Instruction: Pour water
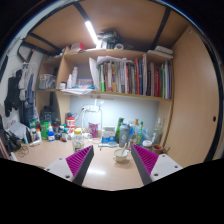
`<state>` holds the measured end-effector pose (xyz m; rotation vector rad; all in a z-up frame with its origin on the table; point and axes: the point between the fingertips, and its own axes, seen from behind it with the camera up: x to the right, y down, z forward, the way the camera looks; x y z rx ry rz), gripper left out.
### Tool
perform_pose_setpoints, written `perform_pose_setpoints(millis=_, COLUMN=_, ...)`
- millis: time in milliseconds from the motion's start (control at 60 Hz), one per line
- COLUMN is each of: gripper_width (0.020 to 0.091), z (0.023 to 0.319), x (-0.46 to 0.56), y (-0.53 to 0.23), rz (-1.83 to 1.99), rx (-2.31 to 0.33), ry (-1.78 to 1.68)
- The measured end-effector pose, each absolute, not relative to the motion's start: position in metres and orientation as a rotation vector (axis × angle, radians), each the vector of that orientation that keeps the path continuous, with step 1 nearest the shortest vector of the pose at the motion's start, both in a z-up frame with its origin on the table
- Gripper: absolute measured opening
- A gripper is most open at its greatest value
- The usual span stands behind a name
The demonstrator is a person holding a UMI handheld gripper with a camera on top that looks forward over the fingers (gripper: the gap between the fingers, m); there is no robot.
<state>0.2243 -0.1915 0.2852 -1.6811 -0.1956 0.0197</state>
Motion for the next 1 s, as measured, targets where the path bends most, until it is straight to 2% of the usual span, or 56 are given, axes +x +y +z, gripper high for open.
perform_pose_setpoints(millis=233, gripper_width=0.0837, z=0.313, x=0.229, y=-0.195, rz=0.012, rx=-1.630, ry=-0.171)
perform_pose_setpoints(millis=417, gripper_width=0.0839, z=0.303, x=0.223, y=-0.191, rz=0.025, rx=-1.628, ry=-0.192)
perform_pose_setpoints(millis=533, gripper_width=0.0840, z=0.284, x=0.209, y=-0.180, rz=0.055, rx=-1.615, ry=-0.222)
perform_pose_setpoints(millis=850, gripper_width=0.0844, z=0.193, x=0.079, y=-0.110, rz=0.248, rx=-1.543, ry=-0.411)
perform_pose_setpoints(millis=1000, gripper_width=0.0847, z=0.177, x=0.030, y=-0.064, rz=0.233, rx=-1.521, ry=-0.428)
